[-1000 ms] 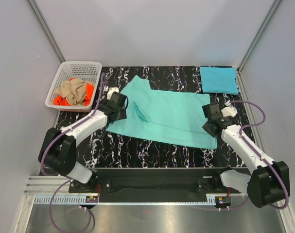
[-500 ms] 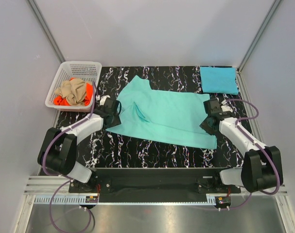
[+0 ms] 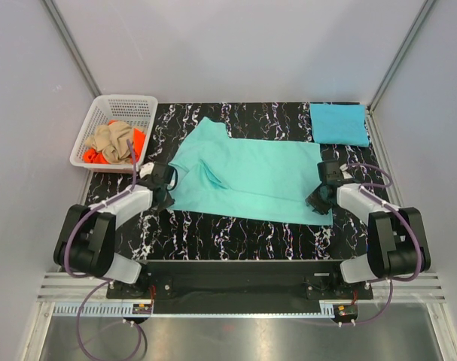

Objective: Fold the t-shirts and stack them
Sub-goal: Fold the tshirt

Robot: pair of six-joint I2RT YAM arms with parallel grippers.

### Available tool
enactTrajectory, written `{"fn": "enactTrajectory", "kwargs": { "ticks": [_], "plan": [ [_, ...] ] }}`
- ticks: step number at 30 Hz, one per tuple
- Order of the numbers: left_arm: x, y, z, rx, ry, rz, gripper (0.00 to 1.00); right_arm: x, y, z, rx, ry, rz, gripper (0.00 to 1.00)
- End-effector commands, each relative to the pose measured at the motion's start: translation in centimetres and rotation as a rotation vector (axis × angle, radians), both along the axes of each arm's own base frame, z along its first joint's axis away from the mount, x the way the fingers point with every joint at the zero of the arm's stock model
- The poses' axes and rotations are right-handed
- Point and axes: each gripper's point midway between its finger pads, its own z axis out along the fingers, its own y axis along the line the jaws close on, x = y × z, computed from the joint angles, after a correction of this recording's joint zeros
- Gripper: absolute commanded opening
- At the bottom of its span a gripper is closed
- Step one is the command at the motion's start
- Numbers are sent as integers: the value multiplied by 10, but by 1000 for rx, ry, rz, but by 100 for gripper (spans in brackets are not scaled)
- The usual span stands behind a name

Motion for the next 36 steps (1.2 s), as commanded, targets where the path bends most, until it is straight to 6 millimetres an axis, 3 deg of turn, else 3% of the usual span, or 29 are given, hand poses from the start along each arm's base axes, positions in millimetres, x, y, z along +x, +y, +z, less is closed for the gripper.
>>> {"fn": "enactTrajectory", "kwargs": {
  "ticks": [1, 3, 6, 9, 10, 12, 15, 18, 19, 20, 24, 28, 32, 36],
  "plan": [
    [-8, 23, 12, 28, -58, 153, 34, 2, 7, -11, 38, 4, 39, 38],
    [-11, 27, 18, 15, -101, 192, 37, 6, 9, -4, 42, -26, 63, 41],
    [-3, 25, 51, -38, -231, 212, 43, 11, 11, 13, 41, -82, 112, 47],
    [14, 11, 79, -89, -302, 109, 47, 22, 18, 36, 54, -149, 184, 49],
    [21, -3, 87, -138, -325, 47, 49, 23, 18, 41, 49, -157, 200, 49],
    [33, -24, 102, -195, -382, -83, 58, 26, 10, 51, 10, -156, 181, 51],
    [43, -41, 111, -241, -407, -163, 60, 27, -9, 57, -68, -119, 100, 52],
    [53, -60, 115, -282, -386, -224, 63, 26, -30, 55, -100, -47, -5, 52],
    [56, -67, 117, -297, -378, -242, 66, 17, -35, 47, -97, 19, -70, 51],
    [62, -79, 127, -310, -388, -269, 68, 19, -42, 51, -112, 30, -117, 51],
    [74, -106, 124, -339, -342, -290, 73, 12, -36, 46, -61, 112, -222, 50],
    [86, -116, 123, -346, -306, -192, 77, 7, -30, 41, -14, 174, -322, 50],
    [99, -146, 120, -385, -282, -219, 79, 11, -30, 38, -20, 194, -349, 49],
    [104, -166, 93, -365, -204, -250, 79, 12, -33, 37, -39, 199, -364, 50]
  ]
}}
